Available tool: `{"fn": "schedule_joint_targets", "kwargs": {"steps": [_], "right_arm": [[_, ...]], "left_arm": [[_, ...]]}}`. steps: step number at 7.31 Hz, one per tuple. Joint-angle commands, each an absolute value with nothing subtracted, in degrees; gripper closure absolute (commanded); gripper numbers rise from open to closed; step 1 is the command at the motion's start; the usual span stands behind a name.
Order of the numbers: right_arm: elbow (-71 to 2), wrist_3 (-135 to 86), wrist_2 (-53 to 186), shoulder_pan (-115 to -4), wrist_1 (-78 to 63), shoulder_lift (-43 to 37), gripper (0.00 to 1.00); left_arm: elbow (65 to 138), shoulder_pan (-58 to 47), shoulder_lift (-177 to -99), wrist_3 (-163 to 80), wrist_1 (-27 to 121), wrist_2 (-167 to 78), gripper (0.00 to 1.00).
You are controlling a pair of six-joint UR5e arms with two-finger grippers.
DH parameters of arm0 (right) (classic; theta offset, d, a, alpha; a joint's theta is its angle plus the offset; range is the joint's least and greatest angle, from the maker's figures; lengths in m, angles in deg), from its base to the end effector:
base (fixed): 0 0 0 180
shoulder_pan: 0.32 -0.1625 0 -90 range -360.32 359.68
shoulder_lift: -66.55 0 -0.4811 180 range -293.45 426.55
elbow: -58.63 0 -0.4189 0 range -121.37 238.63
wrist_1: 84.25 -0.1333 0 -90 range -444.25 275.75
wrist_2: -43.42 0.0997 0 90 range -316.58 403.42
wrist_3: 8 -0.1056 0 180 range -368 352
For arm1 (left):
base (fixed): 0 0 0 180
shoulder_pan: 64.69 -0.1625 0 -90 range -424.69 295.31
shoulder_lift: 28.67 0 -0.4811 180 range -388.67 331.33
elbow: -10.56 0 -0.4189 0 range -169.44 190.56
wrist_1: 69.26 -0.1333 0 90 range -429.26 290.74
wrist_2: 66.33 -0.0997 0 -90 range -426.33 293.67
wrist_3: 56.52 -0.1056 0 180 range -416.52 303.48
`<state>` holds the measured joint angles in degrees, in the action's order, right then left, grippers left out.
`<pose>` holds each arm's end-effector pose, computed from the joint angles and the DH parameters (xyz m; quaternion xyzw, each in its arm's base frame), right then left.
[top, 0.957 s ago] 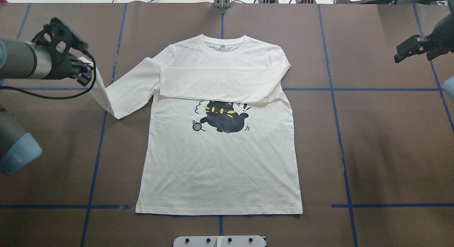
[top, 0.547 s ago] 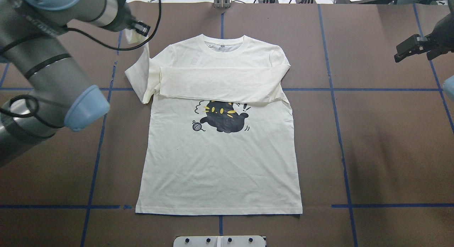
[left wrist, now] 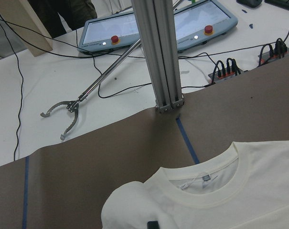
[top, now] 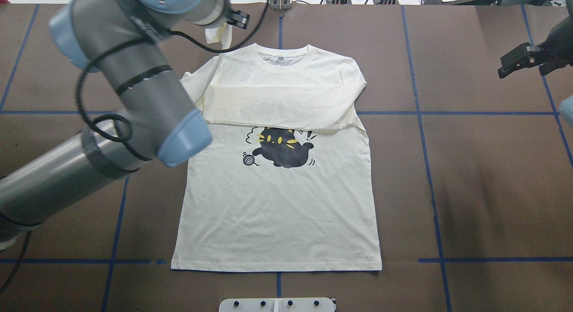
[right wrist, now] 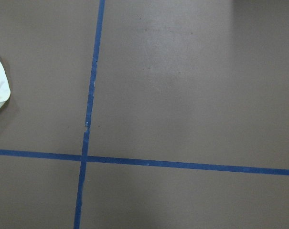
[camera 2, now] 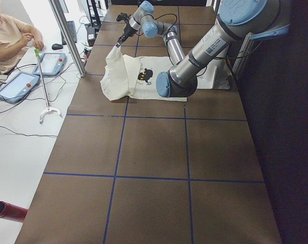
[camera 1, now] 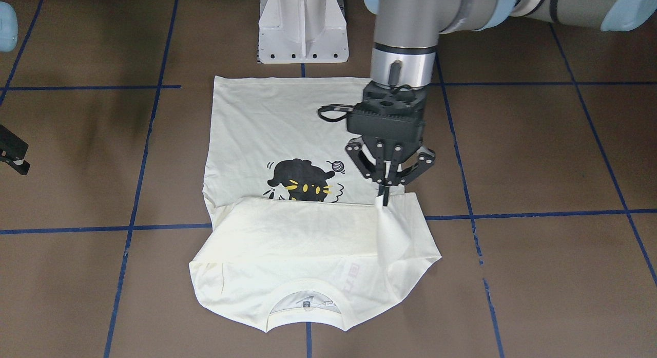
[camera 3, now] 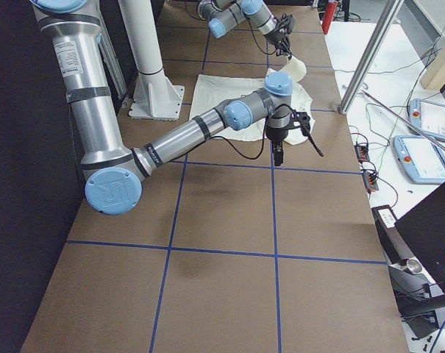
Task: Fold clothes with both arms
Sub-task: 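Carry the held sleeve with the left gripper across the shirt toward the collar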
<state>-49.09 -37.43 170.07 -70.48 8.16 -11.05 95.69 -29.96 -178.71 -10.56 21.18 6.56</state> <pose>-0.1353 -0.5819 0.4508 0.0794 -0.3722 0.0020 0.9247 0.5603 -0.5884 0.0336 0.3944 0.2730 0.0018 0.8774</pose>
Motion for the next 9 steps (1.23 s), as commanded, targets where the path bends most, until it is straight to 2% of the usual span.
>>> {"fn": "schedule_joint_targets", "kwargs": {"steps": [1,3,4,5,6,9], "right_arm": [[-49.12,-37.44,169.98,-70.72,8.39,-11.14,0.00],[-49.04,-37.53,169.81,-70.63,8.39,-11.23,0.00],[-49.04,-37.45,169.72,-70.63,8.39,-11.06,0.00],[-48.95,-37.44,169.72,-70.63,8.30,-10.97,0.00],[-48.86,-37.36,169.81,-70.55,8.21,-10.70,0.00],[-48.42,-37.97,169.81,-70.02,7.42,-9.30,0.00]], "left_arm": [[86.36,-35.48,-183.95,-6.97,21.71,0.75,1.00],[80.73,-38.57,-184.76,-6.95,28.35,-0.76,1.00],[79.13,-38.93,-185.37,-6.78,31.70,-0.50,0.96],[79.20,-38.93,-185.46,-6.77,37.65,0.72,0.01],[79.03,-38.93,-184.85,-5.99,44.93,4.73,0.00],[79.37,-33.09,-184.41,-11.05,44.92,20.76,0.00]]}}
